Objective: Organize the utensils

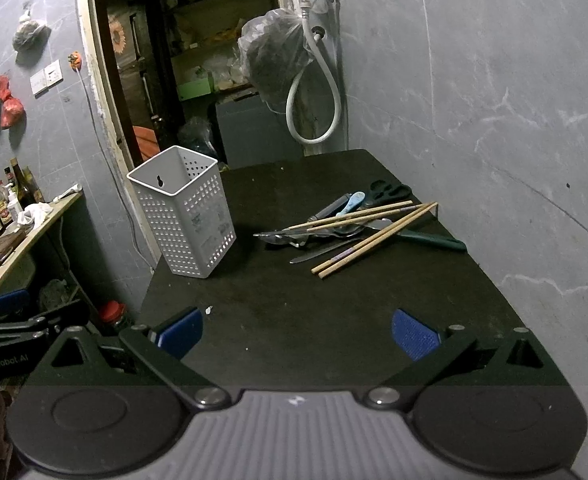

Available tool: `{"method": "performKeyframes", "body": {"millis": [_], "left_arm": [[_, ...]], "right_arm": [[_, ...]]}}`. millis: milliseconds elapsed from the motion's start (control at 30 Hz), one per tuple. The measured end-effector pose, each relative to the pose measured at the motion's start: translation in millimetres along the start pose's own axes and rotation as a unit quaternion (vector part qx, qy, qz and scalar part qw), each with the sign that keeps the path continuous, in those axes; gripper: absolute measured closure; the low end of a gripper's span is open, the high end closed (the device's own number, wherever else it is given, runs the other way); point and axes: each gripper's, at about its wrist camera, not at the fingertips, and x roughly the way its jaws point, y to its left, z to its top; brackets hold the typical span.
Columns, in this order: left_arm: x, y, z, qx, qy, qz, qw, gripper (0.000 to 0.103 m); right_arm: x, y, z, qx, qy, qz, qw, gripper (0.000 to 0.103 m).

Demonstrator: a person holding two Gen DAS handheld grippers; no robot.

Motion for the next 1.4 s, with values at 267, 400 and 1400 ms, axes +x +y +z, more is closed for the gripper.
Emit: {"method": "performKeyframes", "body": {"millis": [267, 400, 1400], "left_arm": [[0, -3, 0, 0.005, 0.003, 0.000, 1.0000, 0.001], [0, -4, 1, 0.007, 0.006, -0.002, 1.0000, 0.001], [34, 6, 1, 0.015, 0.047, -0.022, 0.9985, 0.001]], "right_arm": [[-1, -4, -1, 0.004, 0.004, 0.000, 1.000, 0.000], [0, -4, -1, 0.006, 0.005, 0.000, 1.000, 0.000], [19, 1, 7, 0.007, 0.027, -0.002, 1.000, 0.000]]}}
